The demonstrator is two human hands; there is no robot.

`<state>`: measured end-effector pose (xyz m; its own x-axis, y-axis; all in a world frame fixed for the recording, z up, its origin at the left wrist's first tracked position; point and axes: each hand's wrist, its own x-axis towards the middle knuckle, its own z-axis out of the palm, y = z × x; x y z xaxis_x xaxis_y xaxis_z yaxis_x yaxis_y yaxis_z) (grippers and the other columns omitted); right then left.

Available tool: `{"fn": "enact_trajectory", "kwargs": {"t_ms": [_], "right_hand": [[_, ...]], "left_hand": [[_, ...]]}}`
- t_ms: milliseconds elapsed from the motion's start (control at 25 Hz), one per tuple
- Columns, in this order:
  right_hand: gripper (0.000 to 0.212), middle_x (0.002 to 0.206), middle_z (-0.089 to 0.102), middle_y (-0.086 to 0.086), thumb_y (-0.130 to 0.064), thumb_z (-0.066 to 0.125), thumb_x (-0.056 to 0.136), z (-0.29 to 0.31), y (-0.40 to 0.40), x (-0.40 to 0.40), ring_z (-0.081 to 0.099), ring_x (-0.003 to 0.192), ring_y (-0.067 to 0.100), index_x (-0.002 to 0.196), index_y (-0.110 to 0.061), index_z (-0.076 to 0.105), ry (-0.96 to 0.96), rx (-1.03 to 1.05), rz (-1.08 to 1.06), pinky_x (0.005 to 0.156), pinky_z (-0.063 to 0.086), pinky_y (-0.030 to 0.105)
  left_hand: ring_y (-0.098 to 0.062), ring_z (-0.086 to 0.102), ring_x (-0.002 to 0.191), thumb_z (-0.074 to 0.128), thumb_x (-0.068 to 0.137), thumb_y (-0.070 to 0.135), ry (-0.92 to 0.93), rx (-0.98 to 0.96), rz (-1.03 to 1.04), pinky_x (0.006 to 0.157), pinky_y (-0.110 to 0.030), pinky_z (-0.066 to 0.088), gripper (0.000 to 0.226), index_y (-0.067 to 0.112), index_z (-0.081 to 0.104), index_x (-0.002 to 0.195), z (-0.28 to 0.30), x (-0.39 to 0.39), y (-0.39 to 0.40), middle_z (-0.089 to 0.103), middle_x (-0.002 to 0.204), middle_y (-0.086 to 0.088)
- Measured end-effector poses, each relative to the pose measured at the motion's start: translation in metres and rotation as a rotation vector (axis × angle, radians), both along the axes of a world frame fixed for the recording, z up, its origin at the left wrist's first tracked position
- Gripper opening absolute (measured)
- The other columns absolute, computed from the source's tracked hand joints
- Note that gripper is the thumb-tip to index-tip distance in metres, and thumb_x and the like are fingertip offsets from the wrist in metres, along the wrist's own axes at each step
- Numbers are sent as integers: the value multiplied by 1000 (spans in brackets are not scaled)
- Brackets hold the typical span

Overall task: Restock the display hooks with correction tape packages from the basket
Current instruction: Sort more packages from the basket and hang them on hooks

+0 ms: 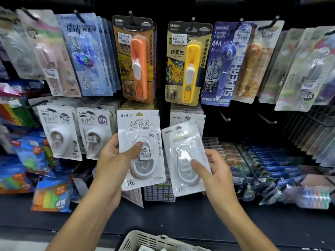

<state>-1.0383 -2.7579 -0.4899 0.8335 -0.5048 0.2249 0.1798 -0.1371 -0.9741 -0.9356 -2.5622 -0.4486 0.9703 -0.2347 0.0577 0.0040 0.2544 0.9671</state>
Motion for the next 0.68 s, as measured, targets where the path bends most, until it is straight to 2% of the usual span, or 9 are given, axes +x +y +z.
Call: {"fn": "enact_trajectory", "kwargs": {"t_ms": [80, 200, 280, 400, 480, 600, 680], "right_hand": [[19, 97, 79, -2, -34, 70, 88, -1, 6, -3, 76, 83, 18, 105, -32, 61, -24, -23, 58, 63, 59, 28], [22, 93, 78, -1, -38, 71, 92, 1, 9, 1, 74, 73, 17, 109, -36, 58, -60, 55, -27, 49, 53, 24], [18, 87, 77, -1, -34, 65, 96, 5, 6, 4, 66, 63, 19, 111, -37, 56, -19, 54, -109, 42, 46, 25], [14, 84, 77, -3, -28, 65, 97, 2, 8, 2, 65, 57, 6, 100, -41, 60, -29, 52, -126, 43, 42, 15], [14, 86, 77, -7, -31, 66, 96, 1, 8, 6, 68, 61, 4, 96, -44, 60, -20, 61, -133, 45, 43, 13], [4, 89, 75, -12, -39, 63, 97, 1, -3, 31, 69, 66, 8, 98, -42, 60, 107, -21, -150, 50, 51, 27], [2, 96, 72, -13, -41, 60, 98, -1, -9, 53, 69, 62, 14, 99, -38, 60, 218, -27, -125, 48, 50, 28]], "left_hand": [[-26, 74, 106, 71, 92, 9, -6, -1, 14, 102, -57, 50, 26, 31, 74, 106, 2, 1, 3, 78, 111, 1], [-22, 76, 101, 70, 92, 8, -13, -29, 32, 100, -54, 53, 26, 30, 73, 105, 6, 4, 5, 79, 109, 2], [-24, 76, 101, 70, 92, 9, -3, -15, 26, 99, -58, 52, 26, 31, 73, 104, 6, 3, 5, 79, 109, 1], [-28, 75, 103, 70, 92, 11, 20, 7, 18, 98, -64, 51, 25, 35, 74, 101, 4, 2, 4, 79, 109, 1], [-27, 75, 103, 71, 92, 11, 21, 8, 26, 98, -62, 52, 25, 34, 74, 100, 5, 1, 3, 79, 109, 1], [-25, 75, 103, 70, 92, 9, 8, 7, 36, 99, -59, 53, 25, 30, 73, 106, 7, -1, -1, 79, 108, 2], [-22, 75, 102, 69, 93, 7, -1, 22, 36, 100, -55, 53, 26, 28, 71, 108, 8, -4, -5, 80, 106, 3]]}}
